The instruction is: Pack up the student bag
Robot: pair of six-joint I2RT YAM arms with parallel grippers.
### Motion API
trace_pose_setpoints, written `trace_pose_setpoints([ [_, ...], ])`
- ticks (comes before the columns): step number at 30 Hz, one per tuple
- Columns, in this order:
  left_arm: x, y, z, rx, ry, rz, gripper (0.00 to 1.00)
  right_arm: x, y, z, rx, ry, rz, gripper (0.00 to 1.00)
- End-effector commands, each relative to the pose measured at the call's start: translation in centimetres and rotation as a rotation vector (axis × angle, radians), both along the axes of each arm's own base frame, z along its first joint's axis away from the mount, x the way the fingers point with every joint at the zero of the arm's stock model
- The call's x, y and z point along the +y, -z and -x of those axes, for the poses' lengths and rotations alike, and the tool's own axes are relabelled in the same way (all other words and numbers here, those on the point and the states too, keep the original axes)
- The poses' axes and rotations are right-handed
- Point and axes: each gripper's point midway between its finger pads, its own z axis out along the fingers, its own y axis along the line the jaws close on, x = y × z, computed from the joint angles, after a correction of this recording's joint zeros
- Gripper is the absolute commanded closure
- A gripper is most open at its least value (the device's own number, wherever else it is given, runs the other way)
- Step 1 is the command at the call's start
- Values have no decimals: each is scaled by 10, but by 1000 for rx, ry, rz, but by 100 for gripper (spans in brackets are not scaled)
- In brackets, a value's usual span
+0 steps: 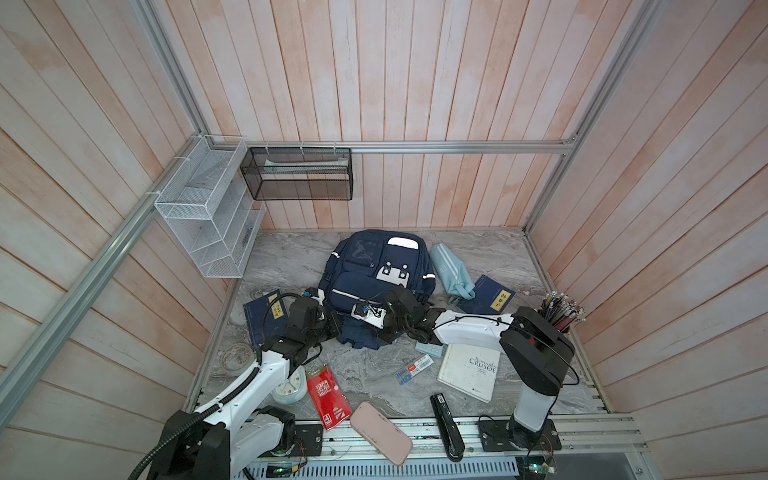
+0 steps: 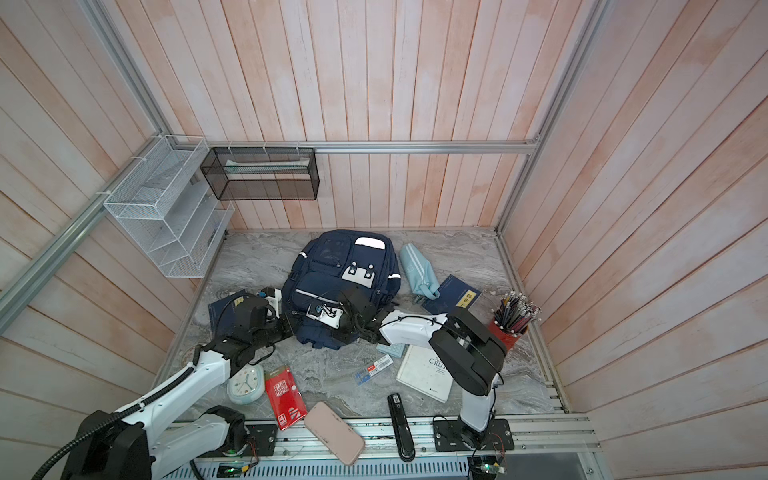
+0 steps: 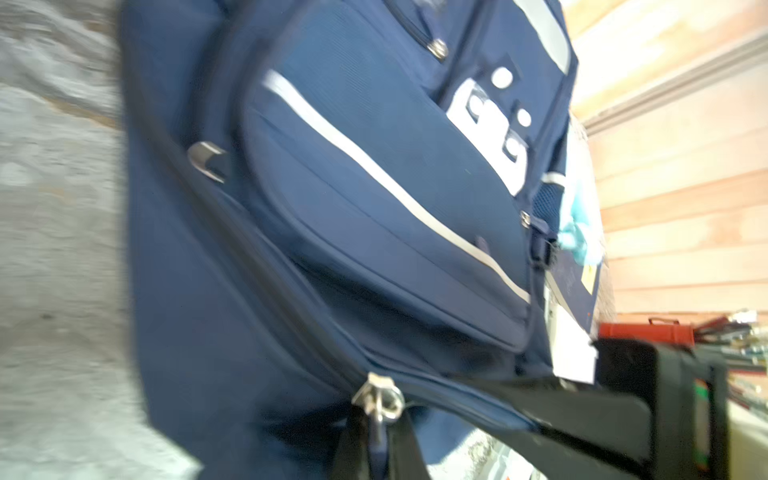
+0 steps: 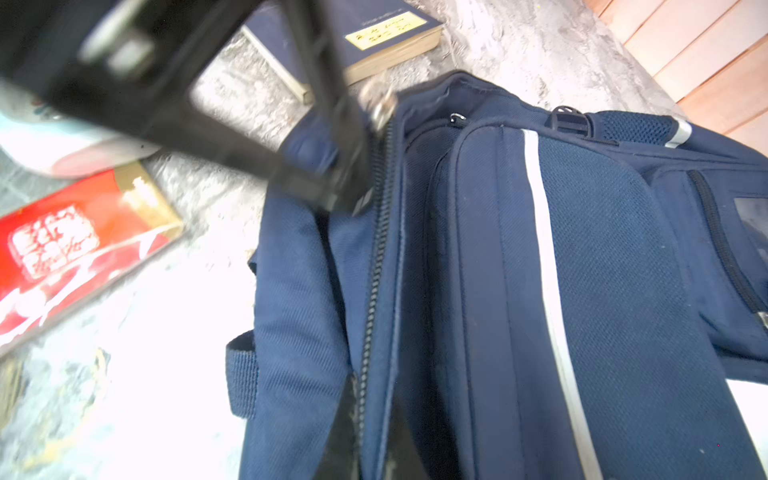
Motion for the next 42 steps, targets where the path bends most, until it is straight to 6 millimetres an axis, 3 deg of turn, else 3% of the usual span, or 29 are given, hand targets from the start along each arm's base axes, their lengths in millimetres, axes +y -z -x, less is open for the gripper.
trace_pose_setpoints([
  [1, 50, -29, -37, -140, -169, -4, 100, -42, 28, 14, 51, -6, 137, 100],
  [4, 53, -42, -38, -165, -157, 1, 100, -64, 19, -9, 15, 70, 112, 100],
  [9, 18, -46, -8, -150, -42, -17, 100, -97, 3, -64, -43, 277, 91, 100],
  [10, 11, -48, 1, -147, -26, -29, 100, -99, 1, -68, -50, 293, 103, 95],
  [14, -17, -43, 33, -132, 51, 9, 100, -97, -7, -62, -48, 282, 75, 65],
  [18, -47, -16, 40, -77, 177, 23, 100, -78, -39, -47, -92, 249, -16, 41],
  [21, -68, -13, 33, -76, 232, 30, 100, -50, -58, -24, -130, 137, -87, 34],
  [23, -74, -21, 26, -94, 244, 41, 100, -33, -56, -7, -140, 49, -91, 34],
  [26, -83, -38, 18, -131, 258, 61, 100, -17, -38, 7, -82, -34, -62, 38],
  [28, -89, -47, 17, -148, 274, 71, 100, -12, -26, 8, -42, -51, -32, 42],
  [32, -96, -48, 20, -144, 307, 80, 100, 0, -15, -4, -40, -27, -36, 45],
  [34, -99, -43, 22, -130, 322, 80, 100, 2, -10, -16, -53, 19, -31, 61],
  [35, -98, -41, 22, -124, 319, 74, 100, 1, -5, -18, -49, 25, -2, 80],
  [36, -95, -36, 22, -114, 305, 58, 100, -1, 1, -20, -36, 38, 27, 98],
  [42, -40, 2, 1, -26, 84, -69, 100, -36, 11, -12, 44, 29, 73, 100],
])
